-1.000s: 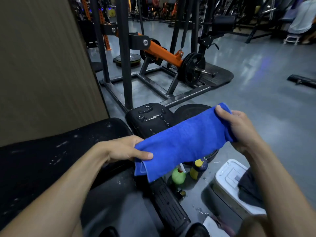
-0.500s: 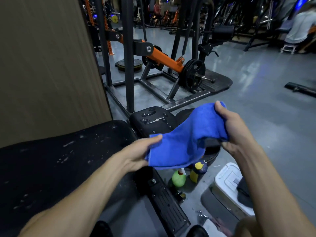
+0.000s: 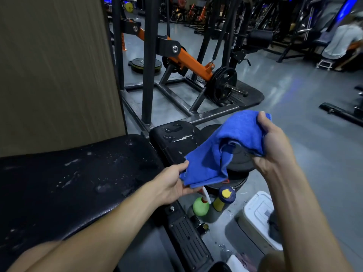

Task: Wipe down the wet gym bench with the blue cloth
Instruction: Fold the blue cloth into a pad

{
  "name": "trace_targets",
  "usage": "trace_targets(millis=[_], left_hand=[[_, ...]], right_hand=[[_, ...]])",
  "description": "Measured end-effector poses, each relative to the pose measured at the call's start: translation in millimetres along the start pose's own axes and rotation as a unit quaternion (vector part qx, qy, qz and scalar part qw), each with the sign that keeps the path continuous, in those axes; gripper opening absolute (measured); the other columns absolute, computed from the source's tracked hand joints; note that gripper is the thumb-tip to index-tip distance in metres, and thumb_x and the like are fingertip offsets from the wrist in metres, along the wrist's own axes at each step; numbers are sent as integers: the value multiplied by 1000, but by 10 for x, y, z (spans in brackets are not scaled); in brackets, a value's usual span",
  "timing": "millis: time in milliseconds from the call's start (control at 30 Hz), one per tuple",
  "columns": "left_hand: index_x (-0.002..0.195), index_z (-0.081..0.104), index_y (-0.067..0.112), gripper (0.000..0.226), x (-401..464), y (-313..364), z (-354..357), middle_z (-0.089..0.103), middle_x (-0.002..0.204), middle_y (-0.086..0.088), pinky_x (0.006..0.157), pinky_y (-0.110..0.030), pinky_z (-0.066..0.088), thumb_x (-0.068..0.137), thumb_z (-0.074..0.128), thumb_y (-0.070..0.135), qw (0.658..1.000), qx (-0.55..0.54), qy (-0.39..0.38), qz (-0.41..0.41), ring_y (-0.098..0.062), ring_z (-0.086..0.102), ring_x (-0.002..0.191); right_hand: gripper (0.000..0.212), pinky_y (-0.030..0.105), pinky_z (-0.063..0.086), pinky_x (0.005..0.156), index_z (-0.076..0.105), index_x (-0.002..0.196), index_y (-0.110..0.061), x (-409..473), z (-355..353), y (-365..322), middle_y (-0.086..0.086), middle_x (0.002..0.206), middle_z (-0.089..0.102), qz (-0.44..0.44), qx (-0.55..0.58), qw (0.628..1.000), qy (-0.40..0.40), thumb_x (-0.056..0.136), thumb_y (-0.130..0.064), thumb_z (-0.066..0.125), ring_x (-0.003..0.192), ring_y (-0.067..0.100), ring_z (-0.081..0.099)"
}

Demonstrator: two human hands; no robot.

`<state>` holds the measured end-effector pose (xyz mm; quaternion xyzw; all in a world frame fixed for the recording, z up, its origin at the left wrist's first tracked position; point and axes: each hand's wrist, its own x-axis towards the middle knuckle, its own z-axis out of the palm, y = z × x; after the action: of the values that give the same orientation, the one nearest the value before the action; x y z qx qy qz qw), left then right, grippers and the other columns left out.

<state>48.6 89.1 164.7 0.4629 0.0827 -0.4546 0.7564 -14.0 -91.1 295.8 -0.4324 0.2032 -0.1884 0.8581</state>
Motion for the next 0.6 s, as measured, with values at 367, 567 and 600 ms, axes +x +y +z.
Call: trace_targets(millis=[367, 567, 600], left_hand=[[103, 65, -3, 25, -73, -143, -26, 74, 92, -19, 66, -33, 62, 99, 40, -7, 994, 5, -107, 1, -24, 73, 76], [108, 65, 0, 22, -161, -249, 28, 73, 104, -19, 76, -39, 62, 98, 46, -3, 984, 6, -177, -7, -27, 75, 89], [107, 66, -1, 22, -174, -254, 33, 73, 105, -19, 79, -40, 62, 96, 47, -4, 983, -3, -185, -5, -28, 74, 90]], right_hand=[[33, 37, 61, 62, 60, 111, 4, -99, 304, -121, 16, 91, 75, -22, 32, 999, -35, 103, -27, 52, 78, 27, 74], [29, 37, 63, 71, 60, 112, 1, -73, 322, -117, 12, 92, 75, -35, 50, 998, -19, 103, -26, 50, 77, 23, 75], [30, 37, 63, 72, 59, 113, 1, -75, 310, -109, 12, 94, 75, -37, 46, 998, -16, 103, -26, 50, 79, 23, 75]])
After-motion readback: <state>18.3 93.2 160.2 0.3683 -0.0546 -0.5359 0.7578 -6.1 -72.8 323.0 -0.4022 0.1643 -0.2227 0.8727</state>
